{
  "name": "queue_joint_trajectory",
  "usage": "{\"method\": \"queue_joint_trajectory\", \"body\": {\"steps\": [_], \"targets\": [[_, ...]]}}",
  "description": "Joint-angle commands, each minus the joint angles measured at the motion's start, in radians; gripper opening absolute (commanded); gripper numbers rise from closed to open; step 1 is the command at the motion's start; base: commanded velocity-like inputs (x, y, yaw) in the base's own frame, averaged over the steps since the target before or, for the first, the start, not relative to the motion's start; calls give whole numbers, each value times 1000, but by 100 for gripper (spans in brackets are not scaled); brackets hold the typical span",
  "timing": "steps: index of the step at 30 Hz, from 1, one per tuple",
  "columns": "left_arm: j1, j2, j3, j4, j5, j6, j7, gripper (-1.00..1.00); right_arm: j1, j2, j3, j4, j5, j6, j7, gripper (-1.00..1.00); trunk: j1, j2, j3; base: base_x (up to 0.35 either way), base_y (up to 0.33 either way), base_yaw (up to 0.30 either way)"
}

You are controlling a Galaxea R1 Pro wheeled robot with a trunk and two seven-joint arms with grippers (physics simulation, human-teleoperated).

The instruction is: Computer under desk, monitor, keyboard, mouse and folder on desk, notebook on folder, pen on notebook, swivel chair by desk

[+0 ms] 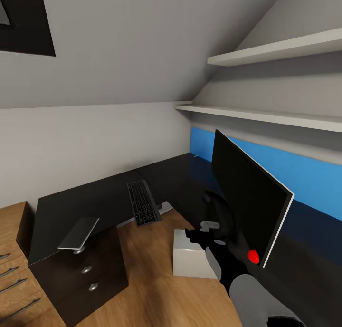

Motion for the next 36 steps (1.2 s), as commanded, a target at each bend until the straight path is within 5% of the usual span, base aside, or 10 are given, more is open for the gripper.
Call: {"method": "queue_joint_trajectory", "body": {"steps": [1,7,9,10,14,16,22,36], "targets": [[0,1,-17,-11,11,-4,6,100,0,0,-5,-2,-2,6,1,100,0,-1,-1,0,0,0],[16,1,-69,-212,13,55,12,100,0,-1,4,-3,-3,6,-90,100,0,-1,-1,0,0,0],[48,2,-75,-339,14,164,24,100,0,-1,4,-3,-3,7,-125,100,0,-1,-1,0,0,0],[89,3,-79,-528,16,355,49,100,0,-2,2,-4,-4,7,-151,100,0,-1,-1,0,0,0],[112,3,-78,-717,27,526,68,100,0,-3,1,-5,-4,6,-162,100,0,-1,-1,0,0,0],[119,2,-74,-836,77,618,77,100,0,-9,0,-6,-4,-3,-161,100,0,-1,-1,0,0,0],[122,-4,-67,-889,126,676,82,100,0,-23,-1,-6,-5,-79,-165,100,0,-1,-1,0,0,0],[123,-2,21,-893,134,683,81,100,0,-47,1,-13,-2,-110,-168,100,0,-1,-1,121,0,0]]}}
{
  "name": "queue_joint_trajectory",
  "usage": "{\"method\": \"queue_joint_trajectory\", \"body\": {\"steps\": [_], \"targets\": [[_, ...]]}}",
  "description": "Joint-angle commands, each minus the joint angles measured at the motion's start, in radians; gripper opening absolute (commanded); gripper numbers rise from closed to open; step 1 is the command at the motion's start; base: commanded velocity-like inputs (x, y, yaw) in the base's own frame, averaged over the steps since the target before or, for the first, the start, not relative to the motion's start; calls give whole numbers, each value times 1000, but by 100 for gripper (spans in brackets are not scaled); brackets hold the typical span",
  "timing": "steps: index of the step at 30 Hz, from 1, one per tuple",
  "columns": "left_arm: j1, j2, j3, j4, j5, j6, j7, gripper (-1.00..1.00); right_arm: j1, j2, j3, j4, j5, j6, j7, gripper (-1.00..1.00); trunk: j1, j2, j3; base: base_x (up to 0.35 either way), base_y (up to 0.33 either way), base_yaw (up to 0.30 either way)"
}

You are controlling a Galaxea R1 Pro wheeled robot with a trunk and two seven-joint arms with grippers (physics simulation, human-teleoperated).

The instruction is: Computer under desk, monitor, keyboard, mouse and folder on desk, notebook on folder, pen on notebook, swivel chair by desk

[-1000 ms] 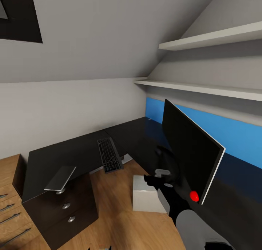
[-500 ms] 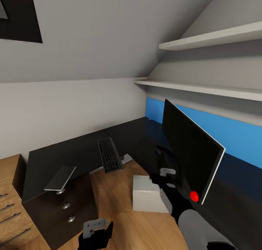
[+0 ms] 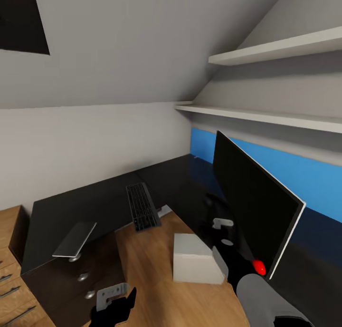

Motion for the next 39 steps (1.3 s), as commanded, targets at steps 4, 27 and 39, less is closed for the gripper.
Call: {"method": "queue_joint_trajectory", "body": {"steps": [4,27,39], "targets": [[0,0,6,-2,11,4,8,100,-1,-8,-4,-4,-5,-1,0,100,1,-1,-1,225,0,0],[0,0,9,-2,11,4,8,100,1,-11,-4,-3,-3,-2,0,100,1,-1,-1,42,0,0],[0,0,12,-2,12,5,8,100,1,-13,-6,-6,-5,-2,1,100,1,-1,-1,124,0,0]]}}
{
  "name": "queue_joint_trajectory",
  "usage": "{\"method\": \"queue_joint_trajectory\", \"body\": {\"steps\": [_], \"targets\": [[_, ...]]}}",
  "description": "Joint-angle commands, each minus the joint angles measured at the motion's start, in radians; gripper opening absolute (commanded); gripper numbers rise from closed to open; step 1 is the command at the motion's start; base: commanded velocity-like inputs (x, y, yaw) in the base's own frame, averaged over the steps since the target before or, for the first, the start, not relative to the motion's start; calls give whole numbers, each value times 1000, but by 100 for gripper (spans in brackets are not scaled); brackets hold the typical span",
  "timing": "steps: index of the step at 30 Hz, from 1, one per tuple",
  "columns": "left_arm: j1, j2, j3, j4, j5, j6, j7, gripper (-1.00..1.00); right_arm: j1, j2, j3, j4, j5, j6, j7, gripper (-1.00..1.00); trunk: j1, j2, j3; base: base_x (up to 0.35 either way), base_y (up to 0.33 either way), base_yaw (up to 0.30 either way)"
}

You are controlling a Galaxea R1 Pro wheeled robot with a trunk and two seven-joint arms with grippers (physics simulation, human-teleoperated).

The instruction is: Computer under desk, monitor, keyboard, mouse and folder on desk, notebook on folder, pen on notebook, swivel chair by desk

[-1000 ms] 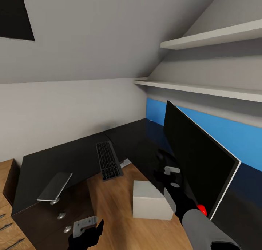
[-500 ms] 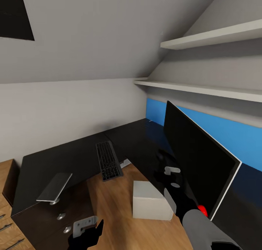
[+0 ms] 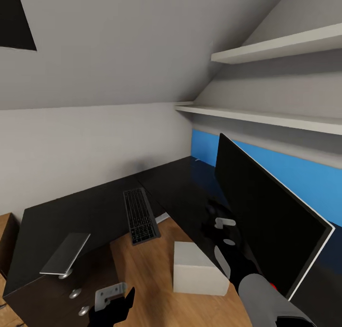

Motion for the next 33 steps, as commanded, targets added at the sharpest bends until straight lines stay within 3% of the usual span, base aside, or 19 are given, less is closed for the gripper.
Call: {"method": "queue_joint_trajectory", "body": {"steps": [1,20,26,33], "targets": [[0,0,-1,-2,11,4,8,100,0,1,-4,-1,-2,0,-1,100,0,-1,-1,6,0,0],[0,0,5,-4,11,5,9,100,0,1,-4,-1,-2,0,-2,100,0,-1,-1,1,0,0],[-2,-1,42,-6,13,8,9,100,0,1,-2,2,-1,0,-2,100,0,-1,-1,0,0,0],[-105,-2,68,-6,17,60,41,100,0,1,-2,2,0,0,-2,100,0,-1,-1,0,0,0]]}}
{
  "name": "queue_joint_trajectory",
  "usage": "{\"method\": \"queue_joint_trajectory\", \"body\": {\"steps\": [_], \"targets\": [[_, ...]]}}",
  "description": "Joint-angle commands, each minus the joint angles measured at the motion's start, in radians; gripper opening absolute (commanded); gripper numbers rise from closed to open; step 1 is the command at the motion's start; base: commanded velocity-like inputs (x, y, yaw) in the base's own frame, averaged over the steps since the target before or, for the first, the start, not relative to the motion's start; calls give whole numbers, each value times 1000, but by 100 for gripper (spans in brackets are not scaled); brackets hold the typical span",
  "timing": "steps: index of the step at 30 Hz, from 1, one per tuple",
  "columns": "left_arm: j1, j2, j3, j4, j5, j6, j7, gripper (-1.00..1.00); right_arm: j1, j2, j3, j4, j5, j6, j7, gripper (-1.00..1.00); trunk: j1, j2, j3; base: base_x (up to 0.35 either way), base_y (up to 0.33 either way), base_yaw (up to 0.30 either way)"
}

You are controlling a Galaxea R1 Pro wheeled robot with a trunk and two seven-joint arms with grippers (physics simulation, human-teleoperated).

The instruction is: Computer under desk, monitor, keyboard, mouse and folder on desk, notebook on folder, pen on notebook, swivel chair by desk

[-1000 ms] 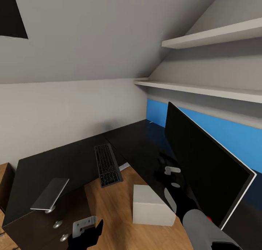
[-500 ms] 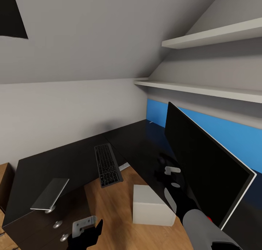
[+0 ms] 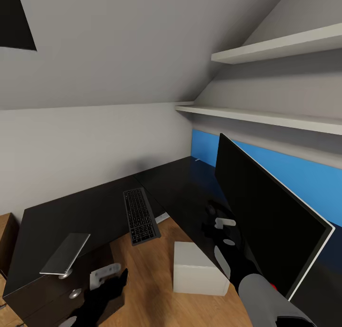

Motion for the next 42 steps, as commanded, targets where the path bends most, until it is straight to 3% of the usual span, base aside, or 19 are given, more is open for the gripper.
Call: {"method": "queue_joint_trajectory", "body": {"steps": [1,4,5,11,13,22,29,42], "targets": [[-16,0,6,-2,15,26,19,100,0,1,-4,0,-2,0,0,100,0,-1,-1,0,0,0],[-74,-1,31,-2,57,138,46,100,0,1,-3,0,-2,0,0,100,0,-1,-1,0,0,0],[-93,1,38,-2,92,181,52,100,0,1,-3,0,-2,0,0,100,0,-1,-1,0,0,0],[-121,5,65,-2,201,242,59,100,0,1,-3,1,-2,0,-1,100,0,-1,-1,0,0,0],[-124,9,72,-2,214,248,59,100,0,2,-3,1,-2,0,-2,100,0,-1,-1,0,0,0],[-128,55,147,-2,242,259,59,100,0,4,-3,3,-2,0,-2,100,-27,48,21,0,0,0],[-129,61,157,-2,245,260,58,100,0,2,-3,3,-2,0,-2,100,-54,97,43,0,0,0],[-129,62,163,-2,245,260,58,100,0,2,-3,16,-2,0,-2,100,-54,97,43,11,0,0]]}}
